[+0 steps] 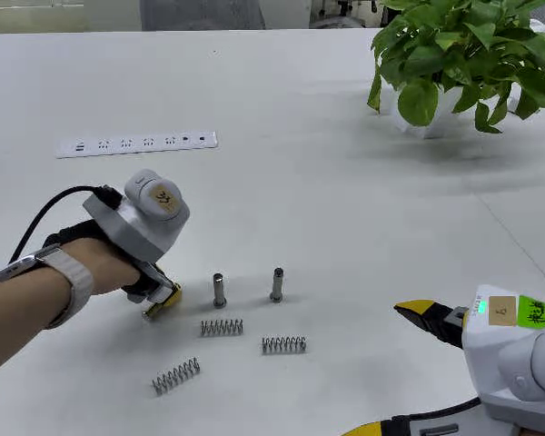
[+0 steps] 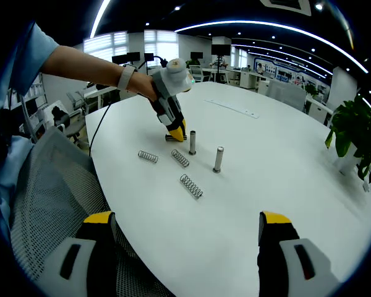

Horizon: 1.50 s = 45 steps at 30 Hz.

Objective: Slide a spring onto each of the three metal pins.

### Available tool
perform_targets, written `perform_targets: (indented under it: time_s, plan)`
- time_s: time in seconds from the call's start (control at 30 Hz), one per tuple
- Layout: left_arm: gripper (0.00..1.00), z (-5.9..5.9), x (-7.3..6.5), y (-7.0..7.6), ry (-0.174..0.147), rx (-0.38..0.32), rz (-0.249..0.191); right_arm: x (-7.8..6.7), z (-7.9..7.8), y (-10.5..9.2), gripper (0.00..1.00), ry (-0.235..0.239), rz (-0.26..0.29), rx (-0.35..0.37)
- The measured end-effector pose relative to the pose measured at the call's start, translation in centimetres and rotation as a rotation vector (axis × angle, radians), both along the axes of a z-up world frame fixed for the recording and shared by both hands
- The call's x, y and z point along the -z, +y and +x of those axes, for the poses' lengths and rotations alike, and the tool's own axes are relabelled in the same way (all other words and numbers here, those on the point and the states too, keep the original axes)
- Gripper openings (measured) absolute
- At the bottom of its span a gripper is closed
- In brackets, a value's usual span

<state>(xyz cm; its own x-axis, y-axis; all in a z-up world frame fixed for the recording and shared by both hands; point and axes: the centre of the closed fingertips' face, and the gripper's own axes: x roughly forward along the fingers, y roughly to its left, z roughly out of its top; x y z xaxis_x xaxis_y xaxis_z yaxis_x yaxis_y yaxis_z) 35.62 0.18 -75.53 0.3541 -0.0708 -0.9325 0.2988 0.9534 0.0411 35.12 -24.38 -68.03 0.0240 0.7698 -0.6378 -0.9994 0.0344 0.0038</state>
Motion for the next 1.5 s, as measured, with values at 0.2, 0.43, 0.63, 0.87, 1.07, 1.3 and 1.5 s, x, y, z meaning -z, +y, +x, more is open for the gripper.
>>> perform_targets:
  time_s: [0.2, 0.43, 0.63, 0.87, 1.07, 1.3, 1.5]
  plan:
    - [0.1, -0.4, -0.2, -0.4, 0.044, -0.006, 0.027, 0.2, -0.2, 0.0, 0.97, -0.003, -0.002, -0.005]
    - [0.08, -1.3, -0.7, -0.7, 0.031, -0.067, 0.007, 0.2, -0.4, 0.1, 0.96, -0.003, 0.002, -0.003]
    - [0.08, -0.9, -0.5, -0.1, -0.028, -0.13, -0.052, 0.1, -0.4, 0.1, 0.96, -0.004, 0.007, -0.003]
    - [0.08, -0.7, -0.5, 0.4, -0.124, -0.261, -0.192, 0.1, -0.5, 0.1, 0.96, -0.008, 0.003, -0.008]
    - [0.08, -1.1, -0.8, 0.7, -0.19, -0.263, -0.206, 0.1, -0.6, 0.2, 0.96, -0.008, 0.001, -0.013]
    - [0.08, -1.2, -2.0, 0.8, -0.256, -0.277, -0.213, 0.0, -1.1, 0.6, 0.96, -0.008, 0.0, -0.021]
    - [0.08, -1.6, -2.9, 0.8, -0.311, -0.282, -0.211, 0.0, -1.2, 0.8, 0.96, -0.009, 0.0, -0.029]
